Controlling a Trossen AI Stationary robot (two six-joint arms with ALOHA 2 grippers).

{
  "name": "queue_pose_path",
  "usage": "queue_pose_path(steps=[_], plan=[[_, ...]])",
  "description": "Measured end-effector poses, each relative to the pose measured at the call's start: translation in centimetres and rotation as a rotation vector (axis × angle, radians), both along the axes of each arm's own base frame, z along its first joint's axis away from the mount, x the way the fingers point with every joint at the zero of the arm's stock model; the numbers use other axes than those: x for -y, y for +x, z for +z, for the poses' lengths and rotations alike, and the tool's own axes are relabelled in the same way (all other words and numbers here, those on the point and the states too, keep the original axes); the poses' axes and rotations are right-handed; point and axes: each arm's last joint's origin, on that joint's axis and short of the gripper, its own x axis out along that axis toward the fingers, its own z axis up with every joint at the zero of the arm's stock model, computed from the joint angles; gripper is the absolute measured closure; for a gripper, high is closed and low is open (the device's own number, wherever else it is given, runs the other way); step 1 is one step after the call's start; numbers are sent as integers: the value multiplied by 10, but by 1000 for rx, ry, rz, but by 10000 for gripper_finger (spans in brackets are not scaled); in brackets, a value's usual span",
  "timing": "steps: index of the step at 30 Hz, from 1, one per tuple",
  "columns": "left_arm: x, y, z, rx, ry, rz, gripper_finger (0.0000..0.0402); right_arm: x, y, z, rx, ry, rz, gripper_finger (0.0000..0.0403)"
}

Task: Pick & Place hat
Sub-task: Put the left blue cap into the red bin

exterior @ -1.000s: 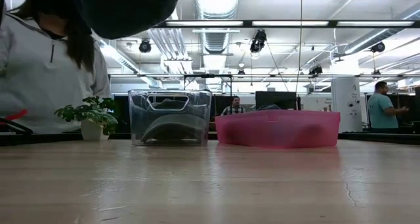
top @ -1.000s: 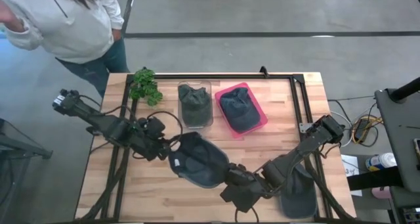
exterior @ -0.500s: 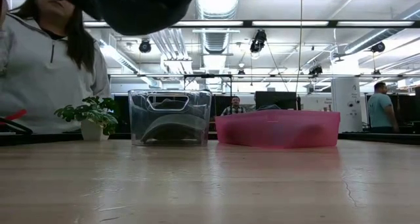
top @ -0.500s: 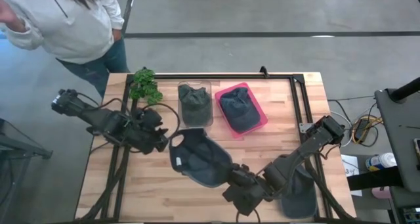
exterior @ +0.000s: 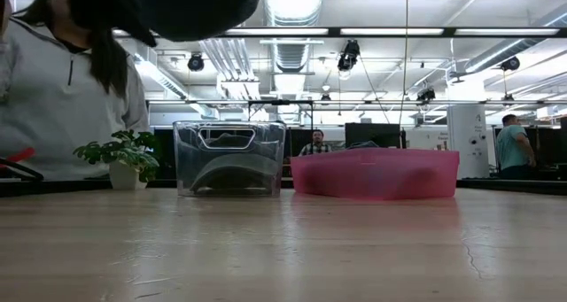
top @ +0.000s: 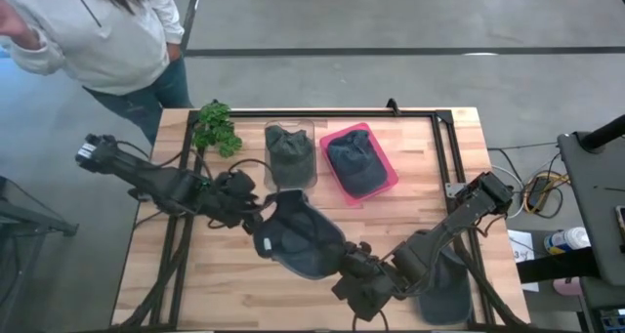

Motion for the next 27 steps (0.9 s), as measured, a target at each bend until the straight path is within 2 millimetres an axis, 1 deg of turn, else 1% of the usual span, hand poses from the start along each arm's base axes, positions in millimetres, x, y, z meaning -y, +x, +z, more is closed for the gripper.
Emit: queue_pose_path(steps=[4,8,14,18,22,24,27], plan=[[7,13,4,150,-89,-44,236,2,1,0,-1,1,-4,390],[12,23,10,284,-145,-87,236,9,6,0,3,4,-26,390],[17,34,14,384,-172,-109,236,19,19,2,46,23,-46,390],[20,43,9,379,-157,-119,236,23,30,-1,58,44,-32,390],[22,48,1,344,-133,-117,236,25,38,-11,30,53,-21,390],[21,52,-6,311,-99,-104,236,26,41,-15,27,52,-23,390],[19,57,-20,231,-49,-95,236,26,44,-15,41,68,-15,390]])
